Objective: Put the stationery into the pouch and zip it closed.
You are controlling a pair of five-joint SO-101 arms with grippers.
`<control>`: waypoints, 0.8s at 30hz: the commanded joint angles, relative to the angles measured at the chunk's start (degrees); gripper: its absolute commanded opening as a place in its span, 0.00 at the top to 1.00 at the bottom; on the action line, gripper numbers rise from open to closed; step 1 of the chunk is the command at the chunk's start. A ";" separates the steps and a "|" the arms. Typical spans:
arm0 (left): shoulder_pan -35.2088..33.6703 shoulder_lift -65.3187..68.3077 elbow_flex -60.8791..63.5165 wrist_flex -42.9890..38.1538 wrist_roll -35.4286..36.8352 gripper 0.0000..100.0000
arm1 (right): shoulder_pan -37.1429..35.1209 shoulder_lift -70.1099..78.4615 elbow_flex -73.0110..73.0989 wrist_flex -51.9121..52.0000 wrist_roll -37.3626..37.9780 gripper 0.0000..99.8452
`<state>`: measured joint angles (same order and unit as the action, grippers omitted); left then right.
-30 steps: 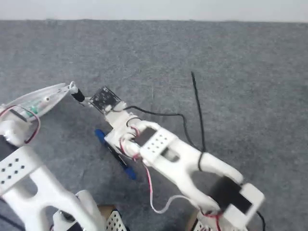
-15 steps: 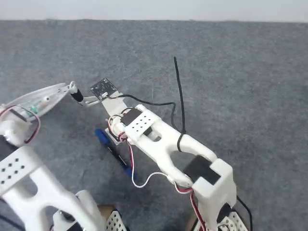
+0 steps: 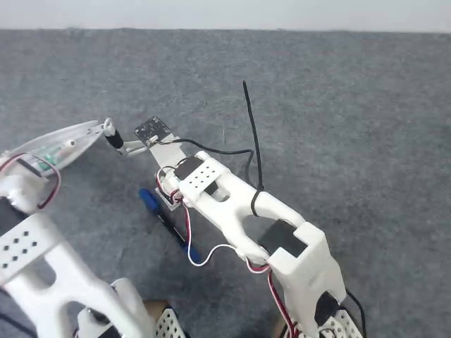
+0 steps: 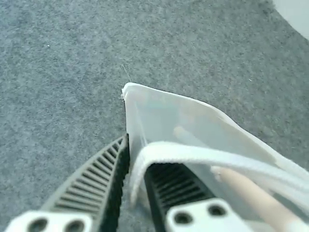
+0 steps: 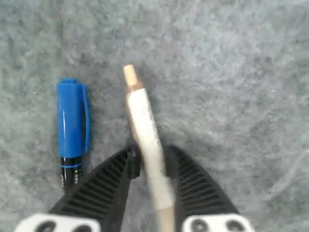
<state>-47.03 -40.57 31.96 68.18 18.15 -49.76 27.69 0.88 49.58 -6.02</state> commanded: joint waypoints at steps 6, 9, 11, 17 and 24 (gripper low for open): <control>0.35 -0.09 -0.57 -1.49 0.62 0.99 | 1.27 -6.99 -2.73 6.99 -0.97 0.99; 0.35 -0.09 -0.57 -1.49 0.62 0.99 | 2.42 -12.09 -2.46 11.12 -0.97 0.99; 0.44 -0.09 -0.57 -1.49 0.62 0.99 | 3.47 -15.43 -2.46 13.58 -0.97 0.99; 5.98 -0.09 -1.54 -1.41 0.70 0.99 | 7.78 -26.86 -2.37 19.82 -0.79 0.99; 16.70 0.09 -5.76 1.93 0.62 0.99 | 13.05 -40.75 -1.05 22.37 -1.05 0.99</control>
<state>-36.75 -40.57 31.87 68.26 18.15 -40.18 -2.64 0.88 71.56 -6.37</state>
